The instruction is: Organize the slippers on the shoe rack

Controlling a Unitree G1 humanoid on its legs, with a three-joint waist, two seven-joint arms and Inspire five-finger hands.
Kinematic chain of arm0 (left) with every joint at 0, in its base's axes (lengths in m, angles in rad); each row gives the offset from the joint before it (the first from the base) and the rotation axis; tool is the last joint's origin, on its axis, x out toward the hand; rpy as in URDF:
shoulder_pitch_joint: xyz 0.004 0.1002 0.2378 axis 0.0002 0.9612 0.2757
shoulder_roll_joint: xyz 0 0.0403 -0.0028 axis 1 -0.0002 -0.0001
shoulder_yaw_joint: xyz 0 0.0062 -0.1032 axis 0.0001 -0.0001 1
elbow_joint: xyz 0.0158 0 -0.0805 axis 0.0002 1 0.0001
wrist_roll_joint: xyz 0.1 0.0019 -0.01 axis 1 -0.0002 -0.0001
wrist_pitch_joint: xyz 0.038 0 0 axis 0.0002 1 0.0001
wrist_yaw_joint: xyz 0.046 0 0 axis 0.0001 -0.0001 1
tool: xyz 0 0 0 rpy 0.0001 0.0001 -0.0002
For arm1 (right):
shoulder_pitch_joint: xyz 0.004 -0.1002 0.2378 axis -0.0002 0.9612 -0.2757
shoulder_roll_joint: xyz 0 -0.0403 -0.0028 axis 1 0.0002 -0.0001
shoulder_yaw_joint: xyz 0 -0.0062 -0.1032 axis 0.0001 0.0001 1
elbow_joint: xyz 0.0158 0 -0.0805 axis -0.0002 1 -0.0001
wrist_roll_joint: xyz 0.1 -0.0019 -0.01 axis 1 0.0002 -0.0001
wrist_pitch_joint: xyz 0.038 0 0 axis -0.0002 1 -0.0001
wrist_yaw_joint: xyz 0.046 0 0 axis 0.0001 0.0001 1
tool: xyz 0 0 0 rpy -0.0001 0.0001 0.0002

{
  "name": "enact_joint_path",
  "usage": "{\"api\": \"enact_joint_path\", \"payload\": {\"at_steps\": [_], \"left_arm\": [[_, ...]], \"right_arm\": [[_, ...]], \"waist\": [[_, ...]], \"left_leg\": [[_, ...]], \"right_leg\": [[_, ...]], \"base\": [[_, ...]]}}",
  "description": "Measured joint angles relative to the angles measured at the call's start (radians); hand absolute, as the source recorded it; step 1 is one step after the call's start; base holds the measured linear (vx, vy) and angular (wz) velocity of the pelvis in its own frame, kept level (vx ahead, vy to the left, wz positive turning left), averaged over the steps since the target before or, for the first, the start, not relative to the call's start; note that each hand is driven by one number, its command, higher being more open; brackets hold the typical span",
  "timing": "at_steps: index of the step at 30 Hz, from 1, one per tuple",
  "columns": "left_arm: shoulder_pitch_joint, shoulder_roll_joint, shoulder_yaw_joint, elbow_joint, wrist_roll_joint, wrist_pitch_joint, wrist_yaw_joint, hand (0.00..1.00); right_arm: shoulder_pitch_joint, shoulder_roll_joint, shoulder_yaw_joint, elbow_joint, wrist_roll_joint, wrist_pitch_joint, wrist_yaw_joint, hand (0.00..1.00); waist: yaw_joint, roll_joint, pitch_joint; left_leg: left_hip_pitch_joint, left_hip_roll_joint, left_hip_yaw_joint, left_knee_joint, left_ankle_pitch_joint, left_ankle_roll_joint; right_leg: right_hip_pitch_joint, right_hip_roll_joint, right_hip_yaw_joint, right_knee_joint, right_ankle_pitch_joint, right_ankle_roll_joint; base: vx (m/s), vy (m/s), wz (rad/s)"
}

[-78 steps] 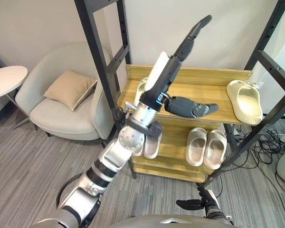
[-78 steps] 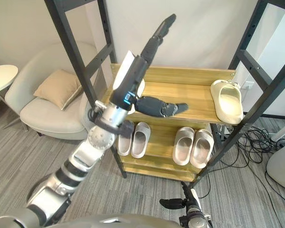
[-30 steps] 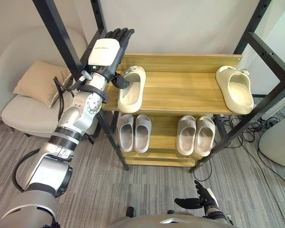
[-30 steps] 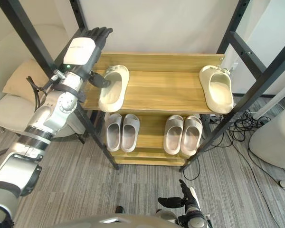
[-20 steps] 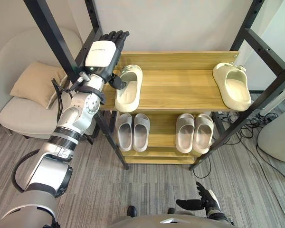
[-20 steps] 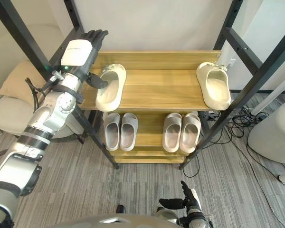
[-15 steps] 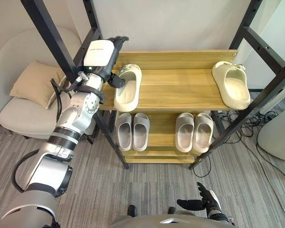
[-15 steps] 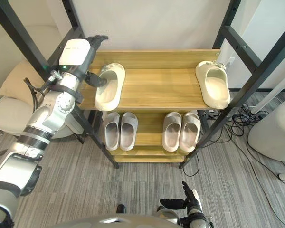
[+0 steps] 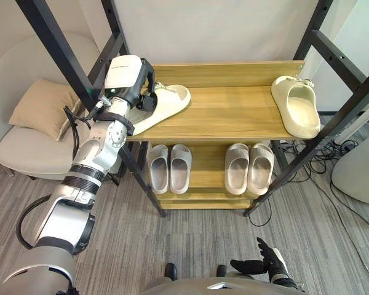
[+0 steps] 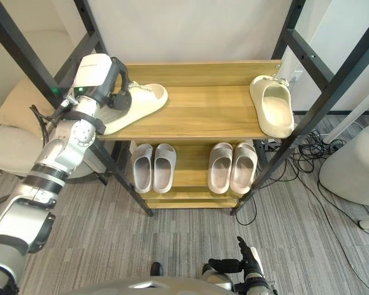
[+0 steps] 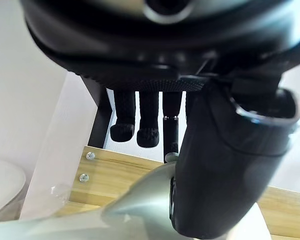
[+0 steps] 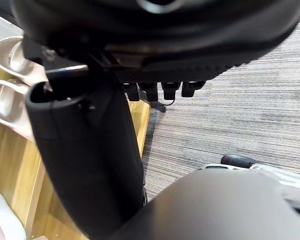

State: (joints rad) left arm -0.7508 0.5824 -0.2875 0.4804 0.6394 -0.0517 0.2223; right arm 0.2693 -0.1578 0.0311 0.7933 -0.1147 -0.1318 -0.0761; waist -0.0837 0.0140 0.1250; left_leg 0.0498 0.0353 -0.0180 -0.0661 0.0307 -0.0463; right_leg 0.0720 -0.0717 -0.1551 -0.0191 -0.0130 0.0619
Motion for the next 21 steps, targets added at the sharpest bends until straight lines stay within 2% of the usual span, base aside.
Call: {"api": "enact_joint_path", "payload": {"at_steps": [10,16,21], "left_arm": [[0.0,-0.006,0.0,0.001,-0.009,0.0,0.005,0.0],[-0.003,-0.042,0.002,-0.003,-0.022,0.018,0.017,0.0],[-0.033,-0.08,0.002,-0.004,-0.044,0.02,0.018,0.0]], "right_arm": [[0.001,0.001,-0.001,-0.001,0.0,0.0,0.0,1.0],[0.005,0.002,-0.001,-0.011,0.0,0.002,0.0,1.0],[0.009,0.004,0.0,-0.04,0.0,0.003,0.0,1.0]], "waist": [[0.001,-0.001,0.001],[0.0,-0.001,0.001],[-0.02,-0.001,0.005]], "left_leg": [[0.0,-0.001,0.0,0.0,0.0,0.0],[0.0,-0.001,0.002,0.0,0.0,0.0],[-0.005,-0.001,0.015,0.0,-0.001,0.001]], "right_leg": [[0.0,-0.001,0.0,0.0,0.0,0.0],[-0.002,-0.001,0.005,0.0,0.0,0.001],[-0.018,-0.001,0.022,0.009,-0.001,0.0]], "base": [[0.0,0.0,0.0],[0.0,0.001,-0.01],[0.02,0.009,-0.09]]}}
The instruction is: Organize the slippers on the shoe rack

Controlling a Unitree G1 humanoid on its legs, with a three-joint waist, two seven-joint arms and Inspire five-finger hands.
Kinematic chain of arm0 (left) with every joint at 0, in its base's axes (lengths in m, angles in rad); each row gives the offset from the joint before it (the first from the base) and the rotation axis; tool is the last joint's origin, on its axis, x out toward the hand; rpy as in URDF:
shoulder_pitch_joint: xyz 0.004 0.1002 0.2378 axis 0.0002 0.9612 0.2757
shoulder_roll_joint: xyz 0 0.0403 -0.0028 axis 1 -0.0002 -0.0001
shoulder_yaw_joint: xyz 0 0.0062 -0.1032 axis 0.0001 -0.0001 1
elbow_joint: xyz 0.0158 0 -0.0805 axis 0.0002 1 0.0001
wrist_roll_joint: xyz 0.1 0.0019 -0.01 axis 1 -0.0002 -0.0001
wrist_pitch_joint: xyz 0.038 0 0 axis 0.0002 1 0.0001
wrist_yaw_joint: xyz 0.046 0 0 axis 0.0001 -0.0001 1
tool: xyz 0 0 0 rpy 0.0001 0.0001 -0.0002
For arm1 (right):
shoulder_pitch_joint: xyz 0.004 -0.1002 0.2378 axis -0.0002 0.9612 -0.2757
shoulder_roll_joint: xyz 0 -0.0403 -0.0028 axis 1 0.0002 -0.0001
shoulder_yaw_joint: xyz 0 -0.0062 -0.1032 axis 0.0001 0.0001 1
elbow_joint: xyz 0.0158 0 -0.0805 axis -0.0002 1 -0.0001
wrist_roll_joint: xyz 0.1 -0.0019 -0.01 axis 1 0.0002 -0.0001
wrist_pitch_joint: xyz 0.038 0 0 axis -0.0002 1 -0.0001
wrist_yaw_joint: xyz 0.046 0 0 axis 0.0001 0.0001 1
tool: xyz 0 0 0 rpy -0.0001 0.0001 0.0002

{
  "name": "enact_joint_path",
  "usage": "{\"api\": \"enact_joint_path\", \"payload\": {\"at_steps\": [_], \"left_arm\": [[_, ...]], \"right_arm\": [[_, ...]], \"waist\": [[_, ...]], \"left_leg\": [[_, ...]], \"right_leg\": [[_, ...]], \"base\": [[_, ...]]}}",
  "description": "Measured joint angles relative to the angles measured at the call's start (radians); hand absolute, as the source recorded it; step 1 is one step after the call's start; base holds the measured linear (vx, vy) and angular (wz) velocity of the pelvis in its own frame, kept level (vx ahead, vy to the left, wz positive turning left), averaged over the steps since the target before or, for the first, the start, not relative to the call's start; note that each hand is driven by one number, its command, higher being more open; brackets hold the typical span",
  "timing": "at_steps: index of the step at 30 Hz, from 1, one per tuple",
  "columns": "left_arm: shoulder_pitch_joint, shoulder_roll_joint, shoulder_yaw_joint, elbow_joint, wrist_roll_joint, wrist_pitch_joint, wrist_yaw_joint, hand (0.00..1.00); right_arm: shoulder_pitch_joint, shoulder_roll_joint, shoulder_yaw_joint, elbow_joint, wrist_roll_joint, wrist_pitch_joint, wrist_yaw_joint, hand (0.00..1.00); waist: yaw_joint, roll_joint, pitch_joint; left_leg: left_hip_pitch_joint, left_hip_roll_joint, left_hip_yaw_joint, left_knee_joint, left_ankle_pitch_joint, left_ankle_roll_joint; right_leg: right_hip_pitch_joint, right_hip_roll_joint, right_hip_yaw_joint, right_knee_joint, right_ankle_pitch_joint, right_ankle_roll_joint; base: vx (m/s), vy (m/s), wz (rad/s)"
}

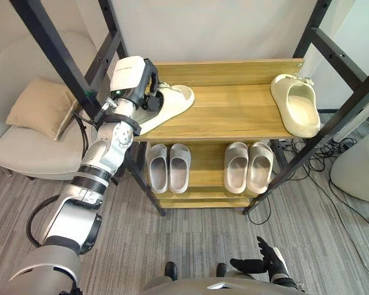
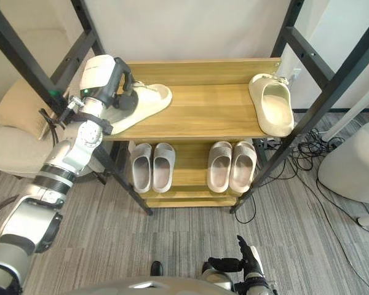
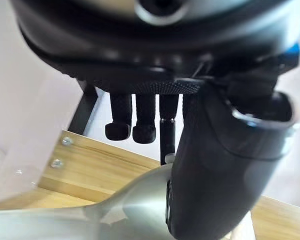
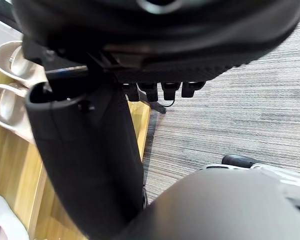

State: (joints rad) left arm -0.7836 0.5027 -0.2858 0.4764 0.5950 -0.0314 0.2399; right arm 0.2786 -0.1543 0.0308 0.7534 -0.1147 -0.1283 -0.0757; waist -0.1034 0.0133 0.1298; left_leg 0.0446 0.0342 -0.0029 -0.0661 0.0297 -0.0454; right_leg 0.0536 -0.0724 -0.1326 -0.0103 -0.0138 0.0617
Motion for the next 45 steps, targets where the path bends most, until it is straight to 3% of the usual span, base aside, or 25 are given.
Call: {"api": "enact_joint_path", "payload": {"at_steps": [11,22,35,36,45], "left_arm": [[-0.106,-0.141,-0.003,-0.001,-0.117,0.002,0.021,0.0],[-0.198,-0.196,-0.004,0.032,-0.164,0.02,0.029,0.0],[-0.233,-0.269,-0.004,0.15,-0.189,0.035,0.035,0.0],[-0.241,-0.273,-0.004,0.15,-0.195,0.035,0.041,1.0],[-0.258,-0.294,-0.004,0.163,-0.193,0.042,0.044,1.0]], "right_arm": [[-0.001,0.0,-0.002,-0.034,0.001,0.001,0.0,1.0],[0.0,-0.002,-0.013,-0.057,0.039,0.002,-0.001,1.0],[0.023,-0.003,-0.024,-0.135,0.078,0.0,-0.017,1.0],[0.027,0.0,-0.029,-0.143,0.078,0.0,-0.017,1.0],[0.032,0.008,-0.032,-0.154,0.078,-0.004,-0.025,1.0]], "waist": [[-0.031,0.012,0.025],[-0.07,0.039,0.047],[-0.083,0.059,0.078],[-0.082,0.058,0.081],[-0.073,0.049,0.09]], "left_leg": [[0.009,0.001,0.01,0.0,-0.002,0.002],[0.007,0.003,0.028,0.0,-0.002,0.002],[-0.019,0.004,0.051,0.0,-0.001,0.002],[-0.021,0.005,0.052,0.0,-0.001,0.002],[-0.024,0.006,0.078,0.009,-0.005,-0.003]], "right_leg": [[-0.022,-0.001,0.011,0.056,-0.033,-0.005],[-0.056,-0.002,0.033,0.099,-0.05,-0.006],[-0.155,-0.013,0.062,0.237,-0.111,-0.01],[-0.161,-0.014,0.063,0.248,-0.116,-0.011],[-0.181,-0.014,0.082,0.274,-0.126,-0.014]], "base": [[0.01,0.004,-0.03],[0.0,0.009,-0.05],[0.0,0.003,-0.04],[0.0,0.0,0.0],[0.0,-0.002,-0.06]]}}
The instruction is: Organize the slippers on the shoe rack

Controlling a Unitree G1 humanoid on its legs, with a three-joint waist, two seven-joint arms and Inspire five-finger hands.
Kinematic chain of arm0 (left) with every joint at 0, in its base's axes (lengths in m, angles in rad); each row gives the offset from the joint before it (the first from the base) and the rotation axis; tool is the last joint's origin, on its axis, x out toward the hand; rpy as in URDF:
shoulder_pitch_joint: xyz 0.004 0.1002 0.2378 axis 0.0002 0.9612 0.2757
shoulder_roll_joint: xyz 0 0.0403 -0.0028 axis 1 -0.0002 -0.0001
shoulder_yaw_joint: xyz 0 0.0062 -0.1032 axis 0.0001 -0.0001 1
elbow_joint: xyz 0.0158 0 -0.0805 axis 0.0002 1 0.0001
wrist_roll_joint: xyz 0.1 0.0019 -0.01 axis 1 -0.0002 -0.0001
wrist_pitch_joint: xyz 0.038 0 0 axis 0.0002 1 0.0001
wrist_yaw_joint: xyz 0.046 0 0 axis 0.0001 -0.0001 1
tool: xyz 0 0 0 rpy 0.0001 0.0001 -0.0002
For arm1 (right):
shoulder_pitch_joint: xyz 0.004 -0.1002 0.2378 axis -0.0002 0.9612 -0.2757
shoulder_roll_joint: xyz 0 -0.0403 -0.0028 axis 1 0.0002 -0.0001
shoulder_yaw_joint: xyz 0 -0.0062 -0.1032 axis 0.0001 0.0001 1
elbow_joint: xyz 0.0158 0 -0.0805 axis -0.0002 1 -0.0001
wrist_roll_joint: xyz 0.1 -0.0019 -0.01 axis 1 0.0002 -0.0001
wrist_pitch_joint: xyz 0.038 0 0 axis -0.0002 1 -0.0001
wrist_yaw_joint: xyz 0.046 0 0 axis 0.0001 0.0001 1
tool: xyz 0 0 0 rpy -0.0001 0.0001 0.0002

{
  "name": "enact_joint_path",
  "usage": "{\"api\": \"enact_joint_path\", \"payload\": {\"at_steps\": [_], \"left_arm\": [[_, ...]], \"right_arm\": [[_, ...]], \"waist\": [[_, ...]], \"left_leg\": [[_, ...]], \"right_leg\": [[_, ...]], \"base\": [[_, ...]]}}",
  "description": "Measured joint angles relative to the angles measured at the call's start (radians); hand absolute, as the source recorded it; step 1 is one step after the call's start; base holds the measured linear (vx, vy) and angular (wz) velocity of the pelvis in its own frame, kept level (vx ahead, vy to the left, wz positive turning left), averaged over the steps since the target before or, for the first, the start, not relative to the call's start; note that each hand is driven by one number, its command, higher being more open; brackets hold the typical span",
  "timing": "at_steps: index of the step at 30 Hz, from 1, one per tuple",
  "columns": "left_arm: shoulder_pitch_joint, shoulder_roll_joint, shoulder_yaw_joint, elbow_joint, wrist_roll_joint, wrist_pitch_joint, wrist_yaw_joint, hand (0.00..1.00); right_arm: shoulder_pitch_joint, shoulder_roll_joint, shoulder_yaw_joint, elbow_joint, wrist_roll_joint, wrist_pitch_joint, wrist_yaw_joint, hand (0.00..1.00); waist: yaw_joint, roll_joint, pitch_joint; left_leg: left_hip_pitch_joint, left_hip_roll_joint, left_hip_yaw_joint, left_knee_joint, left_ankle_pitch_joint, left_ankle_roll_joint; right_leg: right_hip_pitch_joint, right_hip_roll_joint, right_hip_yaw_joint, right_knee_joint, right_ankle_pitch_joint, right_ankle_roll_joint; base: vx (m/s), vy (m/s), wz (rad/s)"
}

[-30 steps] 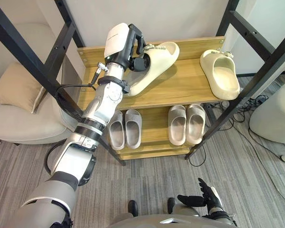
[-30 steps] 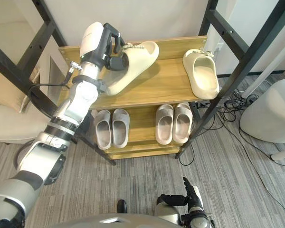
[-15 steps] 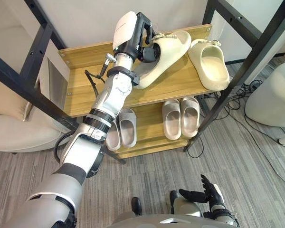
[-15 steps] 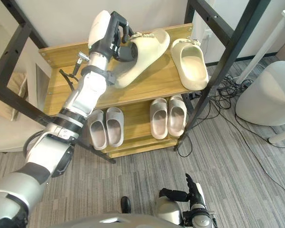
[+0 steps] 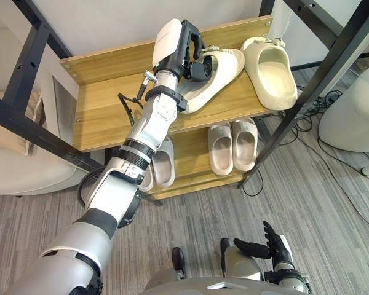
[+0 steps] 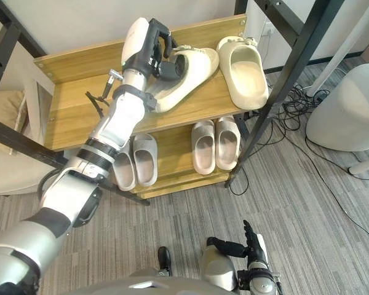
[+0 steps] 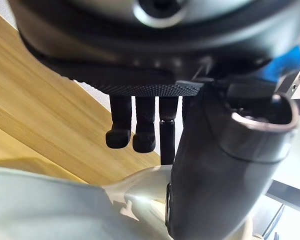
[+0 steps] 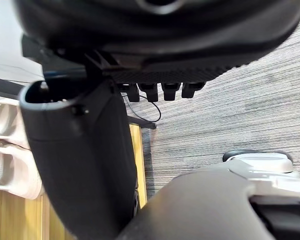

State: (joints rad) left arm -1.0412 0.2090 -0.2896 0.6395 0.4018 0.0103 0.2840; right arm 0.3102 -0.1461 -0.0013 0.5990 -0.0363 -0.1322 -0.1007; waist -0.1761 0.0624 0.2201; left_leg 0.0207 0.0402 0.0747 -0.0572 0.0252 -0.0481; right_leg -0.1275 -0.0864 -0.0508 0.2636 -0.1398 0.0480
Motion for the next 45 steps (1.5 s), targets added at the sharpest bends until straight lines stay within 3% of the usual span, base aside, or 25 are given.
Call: {"api": "enact_joint_path", "payload": {"at_steps": [33,40,45], "left_arm": [[-0.013,-0.006,-0.001,-0.063,0.023,0.002,0.033,1.0],[0.076,0.026,0.004,-0.231,-0.046,-0.032,0.036,1.0],[0.221,0.025,0.071,-0.31,-0.278,-0.066,0.034,1.0]], "right_arm": [[0.012,-0.001,0.001,0.005,0.0,-0.012,-0.012,1.0],[0.007,-0.004,0.0,0.029,-0.001,-0.012,-0.012,1.0],[-0.004,-0.008,0.0,0.049,-0.001,-0.005,-0.011,1.0]], "waist": [[0.031,-0.003,0.003],[0.044,0.001,0.0],[0.052,0.004,-0.002]], "left_leg": [[-0.012,-0.006,-0.035,0.018,0.0,0.0],[-0.008,-0.006,-0.06,0.023,0.0,0.0],[-0.007,-0.006,-0.067,0.023,0.0,0.0]], "right_leg": [[0.014,-0.005,-0.031,0.0,0.0,-0.001],[0.043,-0.008,-0.058,-0.023,0.0,-0.001],[0.057,-0.008,-0.066,-0.039,0.007,0.0]], "base": [[0.0,0.0,0.02],[0.0,-0.001,0.1],[0.0,0.003,0.03]]}}
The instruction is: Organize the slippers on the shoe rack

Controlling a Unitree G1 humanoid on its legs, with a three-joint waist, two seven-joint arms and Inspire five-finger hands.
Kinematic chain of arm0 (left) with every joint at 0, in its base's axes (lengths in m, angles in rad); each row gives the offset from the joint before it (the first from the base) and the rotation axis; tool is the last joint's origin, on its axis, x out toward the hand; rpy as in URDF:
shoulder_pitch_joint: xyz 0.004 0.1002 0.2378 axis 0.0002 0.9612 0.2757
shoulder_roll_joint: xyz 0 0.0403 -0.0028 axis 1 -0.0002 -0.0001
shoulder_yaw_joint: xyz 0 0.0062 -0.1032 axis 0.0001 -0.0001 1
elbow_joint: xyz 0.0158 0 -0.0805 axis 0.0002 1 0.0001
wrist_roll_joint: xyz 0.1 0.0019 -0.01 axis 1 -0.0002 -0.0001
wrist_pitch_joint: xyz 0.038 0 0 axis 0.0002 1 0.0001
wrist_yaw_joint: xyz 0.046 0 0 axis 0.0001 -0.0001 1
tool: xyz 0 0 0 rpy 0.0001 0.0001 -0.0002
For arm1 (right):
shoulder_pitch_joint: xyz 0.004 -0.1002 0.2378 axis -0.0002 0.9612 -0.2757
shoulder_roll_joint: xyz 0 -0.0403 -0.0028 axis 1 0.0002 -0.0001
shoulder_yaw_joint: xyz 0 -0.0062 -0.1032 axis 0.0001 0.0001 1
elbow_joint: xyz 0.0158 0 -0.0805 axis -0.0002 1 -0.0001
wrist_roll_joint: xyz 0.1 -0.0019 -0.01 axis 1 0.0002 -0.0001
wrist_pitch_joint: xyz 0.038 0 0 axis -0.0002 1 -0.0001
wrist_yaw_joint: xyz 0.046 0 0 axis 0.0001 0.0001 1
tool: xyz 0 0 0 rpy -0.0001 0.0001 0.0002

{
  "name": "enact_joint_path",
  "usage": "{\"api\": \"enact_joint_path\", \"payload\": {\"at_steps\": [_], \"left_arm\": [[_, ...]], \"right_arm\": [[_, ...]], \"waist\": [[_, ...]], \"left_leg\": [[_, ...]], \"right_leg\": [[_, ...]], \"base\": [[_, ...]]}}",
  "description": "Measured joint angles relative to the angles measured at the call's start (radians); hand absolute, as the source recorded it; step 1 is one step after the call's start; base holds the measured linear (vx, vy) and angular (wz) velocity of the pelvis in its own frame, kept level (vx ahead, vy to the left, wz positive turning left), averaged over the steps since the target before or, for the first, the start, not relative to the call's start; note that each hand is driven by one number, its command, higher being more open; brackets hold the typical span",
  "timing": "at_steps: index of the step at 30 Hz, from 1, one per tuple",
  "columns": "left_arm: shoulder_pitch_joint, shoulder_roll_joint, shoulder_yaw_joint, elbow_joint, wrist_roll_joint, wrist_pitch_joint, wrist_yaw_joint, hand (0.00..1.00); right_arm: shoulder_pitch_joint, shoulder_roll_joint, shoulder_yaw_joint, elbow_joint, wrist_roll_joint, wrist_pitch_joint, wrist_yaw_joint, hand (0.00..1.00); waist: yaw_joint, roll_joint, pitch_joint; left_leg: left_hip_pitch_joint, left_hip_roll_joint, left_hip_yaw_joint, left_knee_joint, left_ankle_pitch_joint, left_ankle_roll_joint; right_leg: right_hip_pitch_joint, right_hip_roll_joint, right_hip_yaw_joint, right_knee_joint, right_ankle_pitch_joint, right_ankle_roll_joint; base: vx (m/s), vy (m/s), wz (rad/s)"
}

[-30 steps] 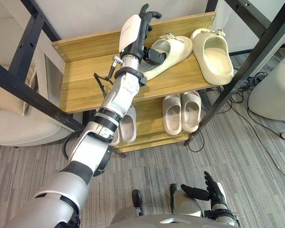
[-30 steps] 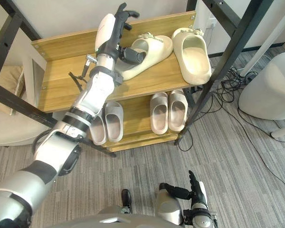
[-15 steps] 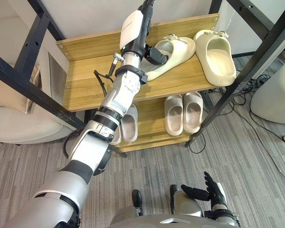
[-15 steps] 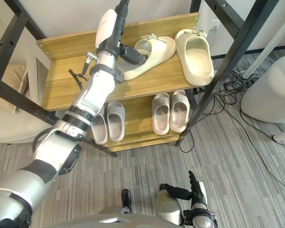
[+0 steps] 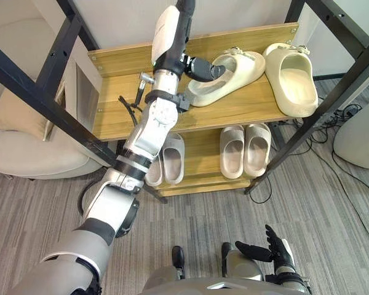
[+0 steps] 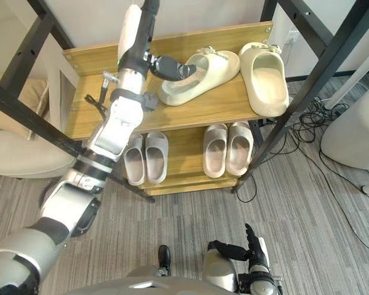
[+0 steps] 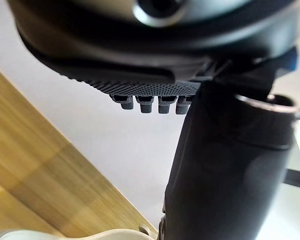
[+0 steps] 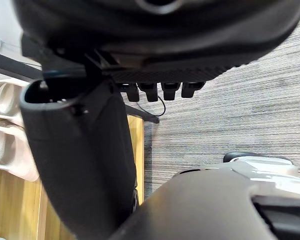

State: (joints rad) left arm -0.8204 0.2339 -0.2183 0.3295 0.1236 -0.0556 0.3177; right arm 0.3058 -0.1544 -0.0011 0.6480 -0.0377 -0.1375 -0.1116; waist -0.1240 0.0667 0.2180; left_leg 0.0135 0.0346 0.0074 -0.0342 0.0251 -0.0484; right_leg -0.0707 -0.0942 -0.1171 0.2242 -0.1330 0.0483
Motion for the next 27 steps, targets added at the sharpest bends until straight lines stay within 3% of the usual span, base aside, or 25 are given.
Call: {"api": "enact_joint_path", "payload": {"at_steps": [3,13,21,27], "left_arm": [[0.062,0.0,0.011,-0.01,-0.194,-0.01,-0.014,1.0],[0.237,0.073,0.019,-0.017,-0.489,-0.046,-0.089,1.0],[0.25,0.084,0.015,-0.017,-0.608,-0.062,-0.123,1.0],[0.252,0.086,-0.045,-0.032,-0.627,-0.073,-0.13,1.0]], "right_arm": [[0.0,-0.003,0.0,0.007,-0.001,0.006,0.002,1.0],[-0.015,-0.027,0.028,0.045,-0.002,0.019,0.016,1.0],[-0.02,-0.031,0.047,0.068,-0.002,0.027,0.02,1.0],[-0.02,-0.033,0.065,0.074,-0.01,0.033,0.02,1.0]], "waist": [[0.009,0.002,-0.002],[0.036,0.003,-0.005],[0.038,-0.019,-0.022],[0.038,-0.028,-0.029]], "left_leg": [[0.002,0.002,-0.019,0.001,0.0,0.0],[-0.001,0.004,-0.027,0.003,0.002,0.003],[-0.01,0.004,-0.041,0.0,0.007,0.005],[-0.005,0.0,-0.05,-0.005,0.007,0.005]], "right_leg": [[0.019,-0.001,-0.018,-0.016,0.003,0.001],[0.08,0.013,-0.034,-0.144,0.08,0.004],[0.094,0.018,-0.047,-0.188,0.104,0.007],[0.121,0.017,-0.064,-0.221,0.113,0.01]], "base": [[0.0,0.003,0.17],[-0.01,0.013,0.03],[-0.02,0.009,0.03],[0.02,0.009,0.08]]}}
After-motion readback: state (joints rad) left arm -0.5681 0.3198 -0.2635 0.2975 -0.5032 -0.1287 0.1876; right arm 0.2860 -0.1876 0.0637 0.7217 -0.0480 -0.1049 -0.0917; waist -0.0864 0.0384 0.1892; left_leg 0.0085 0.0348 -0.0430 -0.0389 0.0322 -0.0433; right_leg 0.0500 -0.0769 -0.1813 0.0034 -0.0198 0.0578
